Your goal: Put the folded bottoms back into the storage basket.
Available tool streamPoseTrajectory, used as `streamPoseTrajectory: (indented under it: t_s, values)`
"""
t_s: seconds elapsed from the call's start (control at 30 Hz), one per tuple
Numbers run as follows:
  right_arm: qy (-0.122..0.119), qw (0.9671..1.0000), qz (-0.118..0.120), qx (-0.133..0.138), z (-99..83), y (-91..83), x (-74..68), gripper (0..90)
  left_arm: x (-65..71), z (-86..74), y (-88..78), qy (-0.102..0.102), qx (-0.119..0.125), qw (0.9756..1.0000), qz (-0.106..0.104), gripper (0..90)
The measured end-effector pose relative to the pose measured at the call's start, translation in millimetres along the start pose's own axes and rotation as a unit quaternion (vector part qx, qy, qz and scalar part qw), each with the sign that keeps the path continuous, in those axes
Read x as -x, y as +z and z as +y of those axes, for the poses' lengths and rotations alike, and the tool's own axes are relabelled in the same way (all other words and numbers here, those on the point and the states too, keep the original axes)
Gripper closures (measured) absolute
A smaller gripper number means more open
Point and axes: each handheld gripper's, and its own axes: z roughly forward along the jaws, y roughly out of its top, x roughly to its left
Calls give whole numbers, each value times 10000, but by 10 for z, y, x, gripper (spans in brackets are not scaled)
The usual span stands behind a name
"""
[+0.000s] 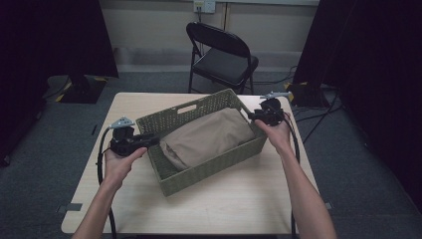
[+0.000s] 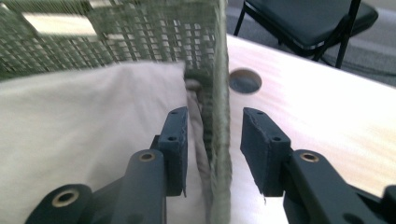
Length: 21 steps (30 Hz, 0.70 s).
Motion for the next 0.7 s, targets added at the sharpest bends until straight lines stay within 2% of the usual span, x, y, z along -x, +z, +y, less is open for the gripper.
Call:
streamPoseTrajectory:
  t_s: [0.13, 0.23, 0.3, 0.4, 0.5, 0.7]
  values:
    - [-51, 9999, -8, -128, -94, 45, 30, 799, -16, 4, -63, -73, 141, 9999, 10, 578]
    - [65, 9999, 134, -39, -150, 42, 74, 805, -29, -6, -76, -70, 96, 9998, 165, 536]
    - [-2, 10000, 60, -50, -153, 36, 49, 812, -39, -9, -90, -112, 115, 9995, 272, 517]
    - [-70, 9999, -64, -64, -169, 24, 15, 819, -53, -11, -134, -156, 167, 9992, 314, 475]
    - [61, 10000, 1, -9, -218, -9, 26, 818, -61, -33, -176, -209, 206, 9989, 355, 448]
    - [21, 10000, -8, 26, -298, -94, -14, 811, -78, -140, -168, -262, 31, 9988, 415, 417]
